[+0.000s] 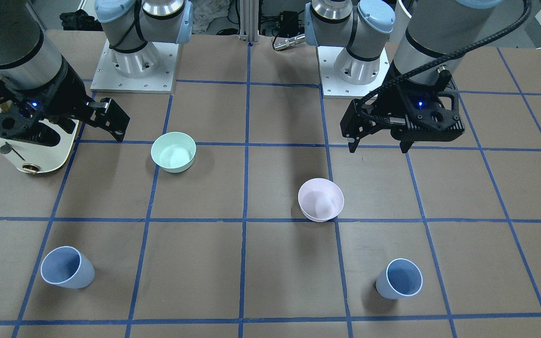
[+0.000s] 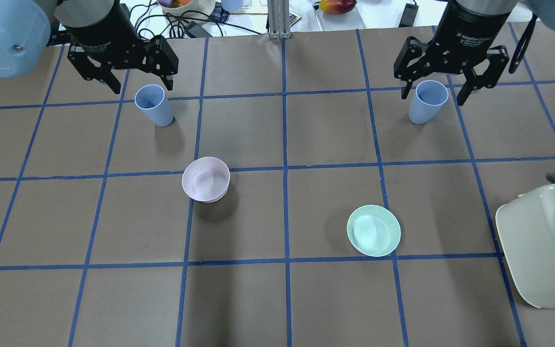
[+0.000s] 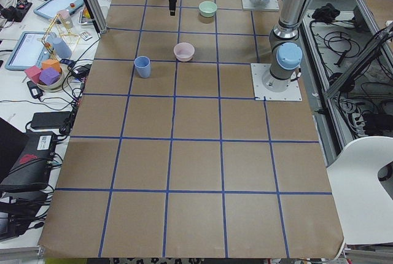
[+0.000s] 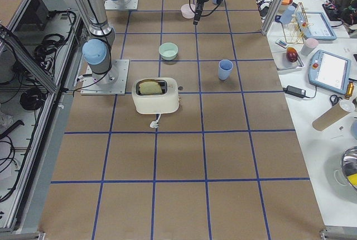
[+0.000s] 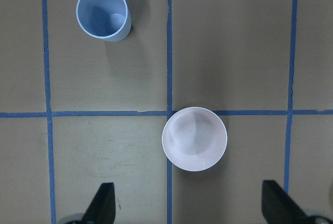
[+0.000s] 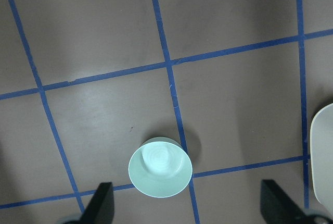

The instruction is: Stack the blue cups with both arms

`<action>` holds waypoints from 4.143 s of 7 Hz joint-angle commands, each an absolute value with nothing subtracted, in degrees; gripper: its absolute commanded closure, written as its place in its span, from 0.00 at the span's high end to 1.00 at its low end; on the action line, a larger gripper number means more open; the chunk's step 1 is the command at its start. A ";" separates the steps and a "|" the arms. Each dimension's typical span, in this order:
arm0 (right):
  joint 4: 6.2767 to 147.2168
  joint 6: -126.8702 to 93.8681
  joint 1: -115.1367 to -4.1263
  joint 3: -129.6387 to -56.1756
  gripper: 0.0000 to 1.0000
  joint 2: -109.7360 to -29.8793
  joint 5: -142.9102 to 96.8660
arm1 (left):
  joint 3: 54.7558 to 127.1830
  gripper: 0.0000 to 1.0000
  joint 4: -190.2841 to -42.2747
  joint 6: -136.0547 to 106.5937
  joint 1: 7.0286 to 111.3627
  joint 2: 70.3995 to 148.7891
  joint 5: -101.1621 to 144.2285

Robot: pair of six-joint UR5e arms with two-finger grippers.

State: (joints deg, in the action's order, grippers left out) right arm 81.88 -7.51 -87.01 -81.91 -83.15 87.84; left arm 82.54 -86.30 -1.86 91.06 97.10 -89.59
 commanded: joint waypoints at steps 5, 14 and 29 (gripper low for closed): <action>86.75 -7.47 -86.66 -81.91 1.00 -81.92 87.72 | 77.01 1.00 -61.00 11.31 87.54 124.60 -93.50; 111.67 1.66 -76.56 -80.68 1.00 -63.39 87.80 | 76.39 0.00 -62.74 6.90 90.50 125.60 -94.32; 106.29 3.61 -76.02 -77.19 0.00 -58.35 89.21 | 70.57 1.00 -76.62 -26.37 105.05 115.01 -88.43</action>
State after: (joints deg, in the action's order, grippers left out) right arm 109.09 4.21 -75.74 -79.44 -57.46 89.47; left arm 70.72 -71.91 -26.90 107.82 120.53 -89.27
